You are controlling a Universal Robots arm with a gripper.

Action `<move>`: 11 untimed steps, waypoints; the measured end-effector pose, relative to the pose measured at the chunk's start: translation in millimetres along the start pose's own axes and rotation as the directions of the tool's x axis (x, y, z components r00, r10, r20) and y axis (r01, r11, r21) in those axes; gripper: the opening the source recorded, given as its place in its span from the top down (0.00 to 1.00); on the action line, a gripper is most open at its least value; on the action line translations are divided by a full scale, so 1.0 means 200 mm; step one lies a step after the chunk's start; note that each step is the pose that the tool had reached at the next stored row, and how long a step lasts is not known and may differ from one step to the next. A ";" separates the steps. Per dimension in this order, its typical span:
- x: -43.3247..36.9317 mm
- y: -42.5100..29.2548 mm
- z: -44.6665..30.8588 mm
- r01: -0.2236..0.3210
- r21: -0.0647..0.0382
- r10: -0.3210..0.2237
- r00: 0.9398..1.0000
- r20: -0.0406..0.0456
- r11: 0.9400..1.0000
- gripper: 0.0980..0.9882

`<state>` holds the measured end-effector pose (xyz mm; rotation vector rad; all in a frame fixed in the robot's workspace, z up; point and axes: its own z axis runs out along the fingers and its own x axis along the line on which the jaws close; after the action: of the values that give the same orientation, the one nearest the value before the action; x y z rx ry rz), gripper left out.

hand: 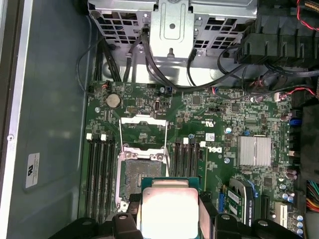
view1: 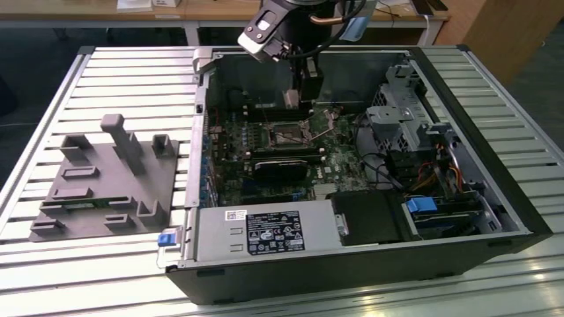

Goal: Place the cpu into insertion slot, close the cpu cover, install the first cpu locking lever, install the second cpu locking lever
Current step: 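Place the cpu into insertion slot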

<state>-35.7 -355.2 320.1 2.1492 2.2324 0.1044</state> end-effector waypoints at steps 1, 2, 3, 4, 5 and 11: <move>0.000 0.000 0.003 0.001 0.000 -0.001 1.000 0.000 1.000 0.50; 0.001 0.000 0.006 0.002 0.000 -0.002 1.000 0.000 1.000 0.50; 0.002 -0.001 0.009 0.002 0.000 -0.002 1.000 0.000 1.000 0.50; 0.003 -0.001 0.012 0.002 0.000 -0.002 1.000 0.000 1.000 0.50; 0.005 -0.001 0.015 0.002 0.000 -0.002 1.000 0.000 1.000 0.50; 0.014 -0.002 0.032 0.002 0.000 -0.002 1.000 0.000 1.000 0.50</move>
<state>-35.7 -352.3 313.7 2.1474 2.2342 0.1044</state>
